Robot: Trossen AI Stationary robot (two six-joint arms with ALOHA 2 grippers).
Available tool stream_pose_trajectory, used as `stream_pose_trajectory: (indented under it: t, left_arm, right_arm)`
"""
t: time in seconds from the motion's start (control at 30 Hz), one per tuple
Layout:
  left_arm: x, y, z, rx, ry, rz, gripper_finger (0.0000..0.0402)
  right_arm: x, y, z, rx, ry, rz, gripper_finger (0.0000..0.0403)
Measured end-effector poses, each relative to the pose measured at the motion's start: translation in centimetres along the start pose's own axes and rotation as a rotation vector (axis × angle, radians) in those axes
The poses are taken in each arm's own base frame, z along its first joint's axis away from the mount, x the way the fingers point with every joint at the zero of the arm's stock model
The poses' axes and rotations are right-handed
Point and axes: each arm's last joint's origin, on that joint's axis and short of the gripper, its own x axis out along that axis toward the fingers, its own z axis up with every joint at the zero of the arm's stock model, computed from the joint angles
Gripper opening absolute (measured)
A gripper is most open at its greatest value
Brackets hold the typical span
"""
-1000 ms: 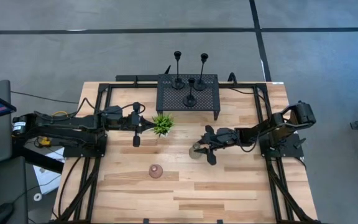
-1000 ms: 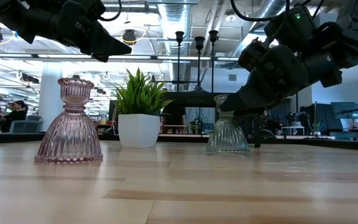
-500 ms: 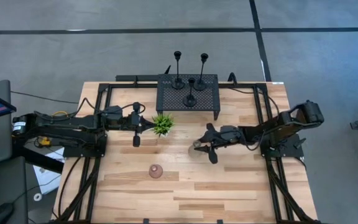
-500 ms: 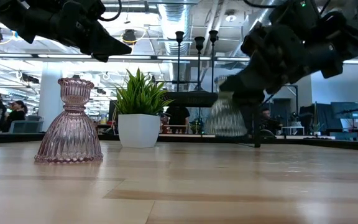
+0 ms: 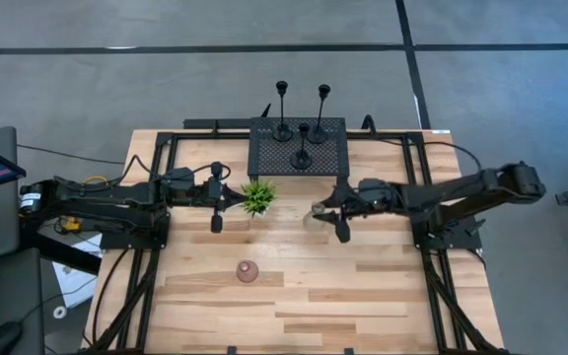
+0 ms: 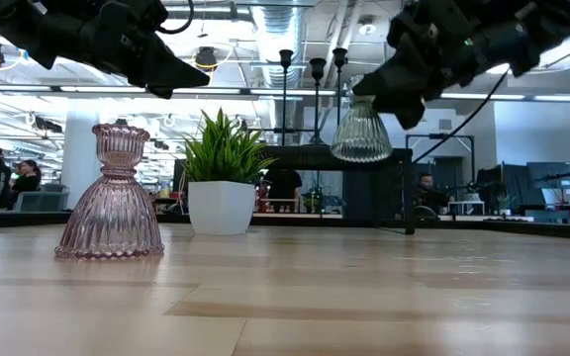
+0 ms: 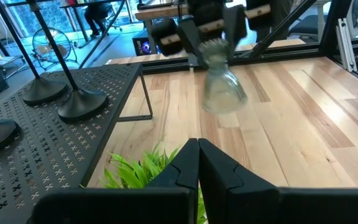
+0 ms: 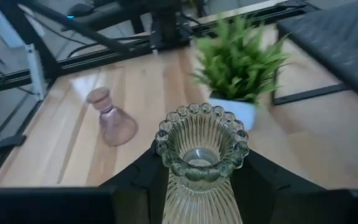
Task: Pick & Place candle stick holders
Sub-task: Put the green glass candle holder on the shelf
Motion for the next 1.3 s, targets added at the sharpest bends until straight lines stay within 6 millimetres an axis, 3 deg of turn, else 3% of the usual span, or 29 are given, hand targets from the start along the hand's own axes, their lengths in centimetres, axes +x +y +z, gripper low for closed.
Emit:
stream_pose_trajectory:
  t: [0.37,0.6,1.0,1.3]
  left_arm:
    - [0.0,0.0,0.0,0.000,0.000,0.000,0.0006]
    - [0.0,0.0,0.0,0.000,0.000,0.000,0.0006]
    - [0.0,0.0,0.0,0.000,0.000,0.000,0.0007]
    - [0.0,0.0,0.0,0.000,0.000,0.000,0.0007]
  right_arm:
    - [-1.8,-2.7,5.4,-0.043,-0.023,-0.155,0.0128]
    - [-2.7,-5.2,7.5,-0.054,-0.022,-0.264,0.0133]
    - [-3.9,-9.1,7.9,-0.001,-0.022,-0.418,0.0134]
    - [-4.0,-10.8,7.7,0.028,-0.011,-0.480,0.0137]
